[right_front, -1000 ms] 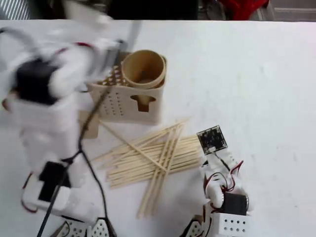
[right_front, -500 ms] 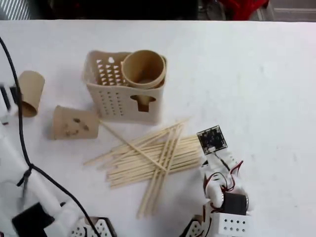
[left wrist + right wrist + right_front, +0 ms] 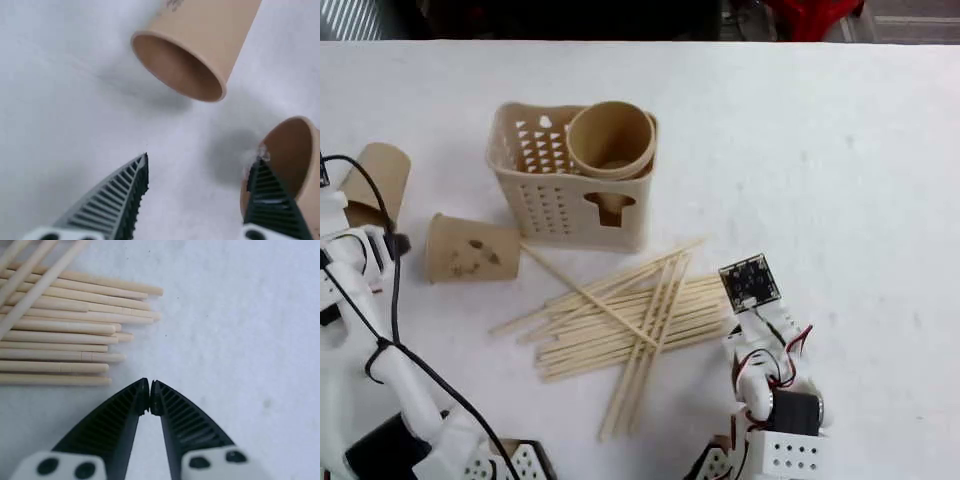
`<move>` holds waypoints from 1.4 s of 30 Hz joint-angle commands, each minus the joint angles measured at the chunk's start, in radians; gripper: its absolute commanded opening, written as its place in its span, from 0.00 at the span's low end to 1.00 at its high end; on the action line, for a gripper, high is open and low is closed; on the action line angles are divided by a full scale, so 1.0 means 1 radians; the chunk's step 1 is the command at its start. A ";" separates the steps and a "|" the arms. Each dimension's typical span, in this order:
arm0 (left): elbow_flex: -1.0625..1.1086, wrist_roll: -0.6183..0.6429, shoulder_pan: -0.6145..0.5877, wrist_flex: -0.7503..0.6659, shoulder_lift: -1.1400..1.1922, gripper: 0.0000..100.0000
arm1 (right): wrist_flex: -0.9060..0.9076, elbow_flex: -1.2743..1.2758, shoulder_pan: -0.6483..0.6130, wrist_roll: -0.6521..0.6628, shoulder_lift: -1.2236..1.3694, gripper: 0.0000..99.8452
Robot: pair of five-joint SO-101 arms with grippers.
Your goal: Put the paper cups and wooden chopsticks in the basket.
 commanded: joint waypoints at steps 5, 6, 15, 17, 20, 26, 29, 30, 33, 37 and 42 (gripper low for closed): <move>0.086 0.060 0.036 -0.310 -0.039 0.32 | -0.019 0.005 -0.008 0.008 -0.004 0.02; 0.094 0.060 0.050 -0.330 -0.039 0.32 | -0.019 0.005 -0.008 0.008 -0.004 0.02; 0.041 0.101 0.096 -0.405 0.107 0.32 | -0.019 0.005 -0.007 0.008 -0.004 0.02; -0.026 0.101 0.094 -0.399 0.208 0.32 | -0.019 0.005 -0.007 0.008 -0.004 0.02; -0.124 0.124 0.090 -0.397 0.357 0.32 | -0.019 0.005 -0.007 0.008 -0.004 0.02; -0.305 0.150 0.111 -0.397 0.590 0.32 | -0.019 0.005 -0.008 0.008 -0.004 0.02; -0.373 0.160 0.136 -0.397 0.664 0.32 | -0.021 0.005 -0.008 0.008 -0.004 0.02; -0.390 0.173 0.139 -0.397 0.682 0.32 | -0.021 0.005 -0.008 0.008 -0.004 0.02; -0.427 0.192 0.151 -0.397 0.719 0.28 | -0.021 0.005 -0.008 0.008 -0.004 0.02; -0.440 0.195 0.156 -0.397 0.728 0.13 | -0.021 0.005 -0.008 0.008 -0.004 0.02; -0.442 0.189 0.145 -0.373 0.710 0.02 | -0.022 0.011 -0.010 0.008 -0.004 0.02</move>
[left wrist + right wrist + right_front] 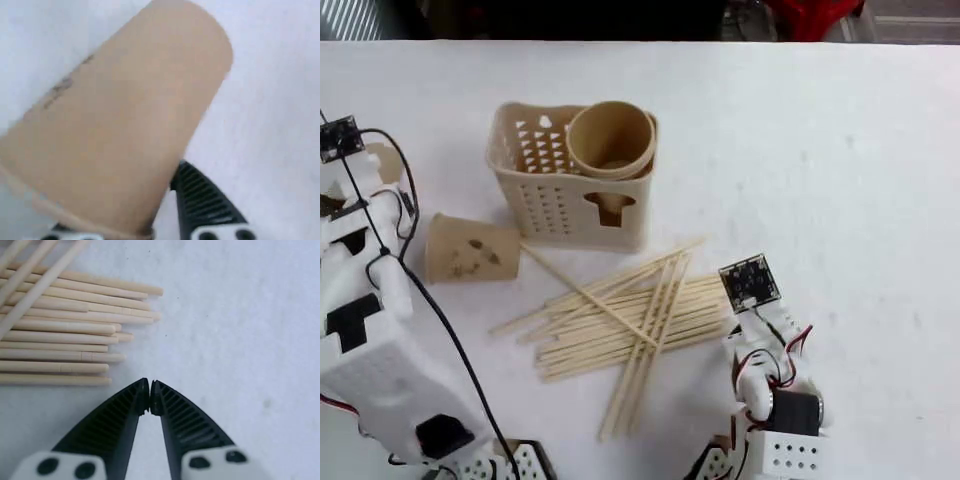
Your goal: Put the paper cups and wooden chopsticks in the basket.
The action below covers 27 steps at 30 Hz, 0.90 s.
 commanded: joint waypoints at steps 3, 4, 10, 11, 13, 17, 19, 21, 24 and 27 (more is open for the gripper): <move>-0.049 0.002 -0.004 0.110 -0.107 0.02 | -0.022 0.008 -0.010 0.008 -0.004 0.02; -0.049 0.002 -0.004 0.152 -0.147 0.02 | -0.022 0.008 -0.010 0.008 -0.004 0.02; -0.078 -0.083 0.005 0.466 -0.503 0.02 | -0.022 0.008 -0.010 0.008 -0.004 0.02; -0.104 -0.098 0.016 0.535 -0.565 0.02 | -0.022 0.008 -0.010 0.008 -0.004 0.02; -0.184 -0.132 0.047 0.689 -0.694 0.02 | -0.022 0.008 -0.010 0.008 -0.004 0.02; -0.442 -0.193 0.216 0.988 -0.898 0.02 | -0.022 0.008 -0.010 0.008 -0.004 0.02; -0.597 -0.198 0.343 1.111 -0.941 0.02 | -0.022 0.008 -0.010 0.008 -0.004 0.02; -0.746 -0.201 0.498 1.224 -0.932 0.02 | -0.022 0.008 -0.010 0.008 -0.004 0.02; -0.887 -0.235 0.742 1.326 -0.868 0.02 | -0.022 0.008 -0.010 0.008 -0.004 0.02; -0.888 -0.265 0.878 1.333 -0.797 0.02 | -0.022 0.008 -0.008 0.008 -0.004 0.02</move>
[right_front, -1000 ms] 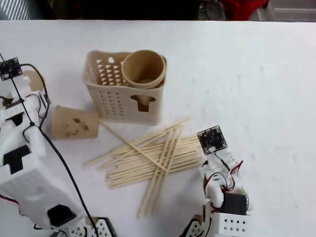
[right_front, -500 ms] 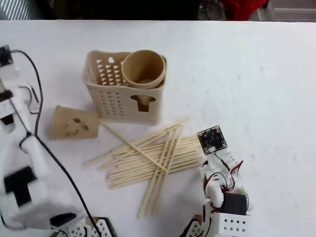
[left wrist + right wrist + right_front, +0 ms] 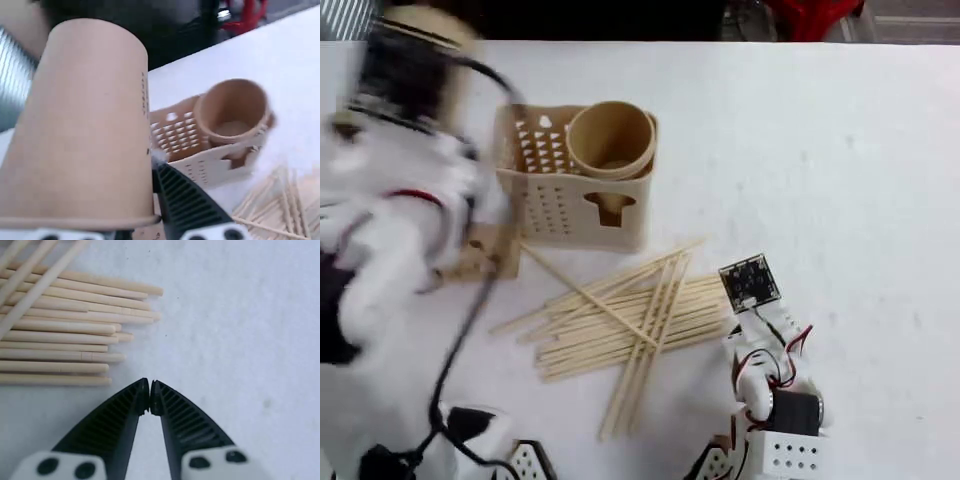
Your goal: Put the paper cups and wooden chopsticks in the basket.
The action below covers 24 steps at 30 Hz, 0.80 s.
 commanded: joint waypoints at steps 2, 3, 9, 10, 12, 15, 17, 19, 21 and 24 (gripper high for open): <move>-0.029 -0.061 0.252 0.034 0.117 0.02 | -0.022 0.005 -0.008 0.008 -0.004 0.02; -0.005 -0.103 0.265 0.032 0.142 0.02 | -0.022 0.005 -0.008 0.008 -0.004 0.02; 0.029 -0.167 0.292 0.032 0.237 0.02 | -0.022 0.005 -0.008 0.008 -0.004 0.02; 0.031 -0.167 0.292 0.032 0.249 0.02 | -0.022 0.005 -0.008 0.008 -0.004 0.02; 0.037 -0.167 0.292 0.032 0.275 0.02 | -0.022 0.003 -0.008 0.008 -0.004 0.02; 0.034 -0.167 0.271 0.032 0.300 0.02 | -0.022 0.003 -0.008 0.008 -0.004 0.02; 0.035 -0.169 0.255 0.032 0.305 0.02 | -0.022 0.003 -0.008 0.008 -0.004 0.02; 0.037 -0.167 0.237 0.034 0.306 0.03 | -0.022 0.003 -0.010 0.008 -0.004 0.02; 0.037 -0.167 0.219 0.034 0.300 0.07 | -0.022 0.003 -0.010 0.008 -0.004 0.02; 0.038 -0.169 0.200 0.035 0.298 0.11 | -0.022 0.003 -0.010 0.008 -0.004 0.02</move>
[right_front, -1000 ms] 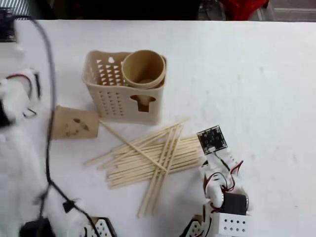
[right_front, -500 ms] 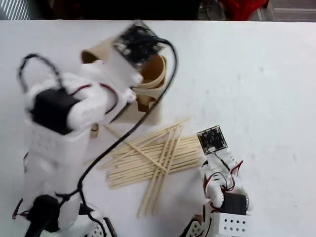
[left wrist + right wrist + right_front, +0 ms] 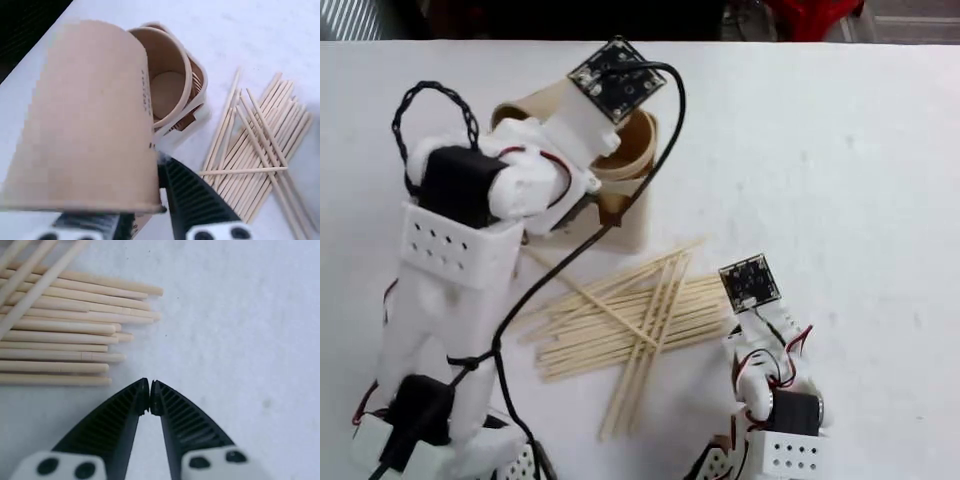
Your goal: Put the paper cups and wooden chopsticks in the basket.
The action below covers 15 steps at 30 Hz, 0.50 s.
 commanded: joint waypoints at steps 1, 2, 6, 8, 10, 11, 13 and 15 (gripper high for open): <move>-0.002 -0.009 -0.033 0.005 -0.008 0.11 | -0.022 0.003 -0.010 0.008 -0.004 0.02; -0.002 -0.011 -0.031 0.005 -0.008 0.11 | -0.022 0.003 -0.010 0.008 -0.004 0.02; -0.003 -0.008 -0.024 0.005 -0.007 0.11 | -0.022 0.003 -0.010 0.008 -0.005 0.02; -0.012 -0.008 -0.024 0.002 -0.007 0.11 | -0.022 0.003 -0.010 0.008 -0.005 0.02; -0.026 -0.011 -0.025 0.000 -0.005 0.11 | -0.022 0.003 -0.010 0.008 -0.005 0.02; -0.038 -0.008 -0.024 -0.002 -0.001 0.11 | -0.022 0.003 -0.010 0.008 -0.005 0.02; -0.058 -0.009 -0.024 -0.012 0.001 0.11 | -0.022 0.003 -0.010 0.008 -0.005 0.02; -0.080 -0.009 -0.013 -0.020 -0.001 0.11 | -0.022 0.003 -0.010 0.008 -0.005 0.02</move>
